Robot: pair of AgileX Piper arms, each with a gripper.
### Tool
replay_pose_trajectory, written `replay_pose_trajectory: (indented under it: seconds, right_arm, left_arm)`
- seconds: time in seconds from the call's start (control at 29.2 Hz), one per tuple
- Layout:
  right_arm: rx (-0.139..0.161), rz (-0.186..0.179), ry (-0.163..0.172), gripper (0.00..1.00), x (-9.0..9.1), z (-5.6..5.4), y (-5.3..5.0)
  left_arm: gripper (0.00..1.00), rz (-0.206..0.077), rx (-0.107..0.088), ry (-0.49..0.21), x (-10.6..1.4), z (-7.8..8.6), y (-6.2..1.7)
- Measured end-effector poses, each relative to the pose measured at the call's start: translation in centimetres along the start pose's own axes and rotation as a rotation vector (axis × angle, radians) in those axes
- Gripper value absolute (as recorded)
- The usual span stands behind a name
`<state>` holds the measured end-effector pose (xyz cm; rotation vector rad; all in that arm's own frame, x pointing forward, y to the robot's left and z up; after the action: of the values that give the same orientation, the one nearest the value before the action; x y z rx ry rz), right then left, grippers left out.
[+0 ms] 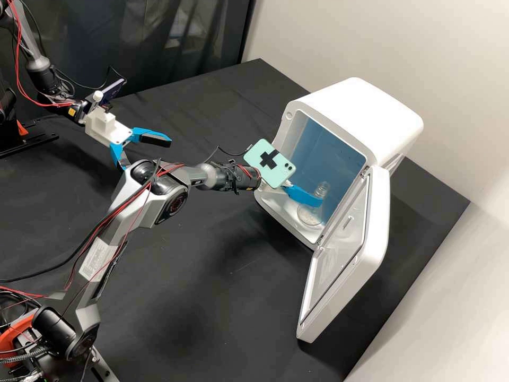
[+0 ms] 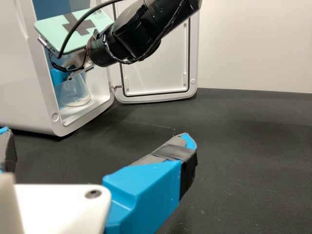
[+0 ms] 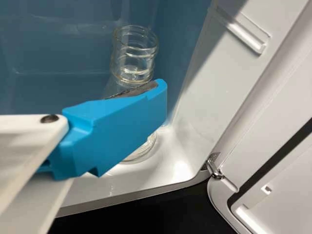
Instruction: Take the flask out of the incubator
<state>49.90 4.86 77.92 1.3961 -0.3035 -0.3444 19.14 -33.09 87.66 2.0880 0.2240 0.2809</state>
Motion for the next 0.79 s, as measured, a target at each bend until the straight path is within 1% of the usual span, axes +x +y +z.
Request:
replay_pose_trajectory:
  seconds: [0.1, 0.17, 0.27, 0.38, 0.65, 0.79]
  right_arm:
    - [0.026, 0.005, 0.015, 0.0, 0.0, -0.14, 0.05]
    - [0.032, 0.007, 0.022, 0.0, 0.0, -0.2, 0.07]
    - [0.033, 0.008, 0.025, 0.0, 0.0, -0.23, 0.07]
    - [0.044, 0.008, 0.027, 0.0, 0.0, -0.24, 0.08]
    - [0.018, 0.012, 0.041, 0.0, 0.02, -0.35, 0.07]
    - [0.016, 0.004, 0.042, 0.0, 0.07, -0.31, -0.09]
  left_arm:
    - [1.0, 0.0, 0.0, 0.0, 0.0, 0.0, 0.0]
    - [1.0, 0.001, 0.0, 0.0, 0.02, -0.01, 0.02]
    - [1.0, 0.001, 0.0, 0.0, 0.02, -0.01, 0.02]
    - [1.0, 0.001, 0.0, 0.0, 0.02, -0.01, 0.02]
    - [1.0, 0.001, 0.0, 0.0, 0.02, -0.01, 0.02]
    - [1.0, 0.001, 0.0, 0.0, 0.02, -0.01, 0.02]
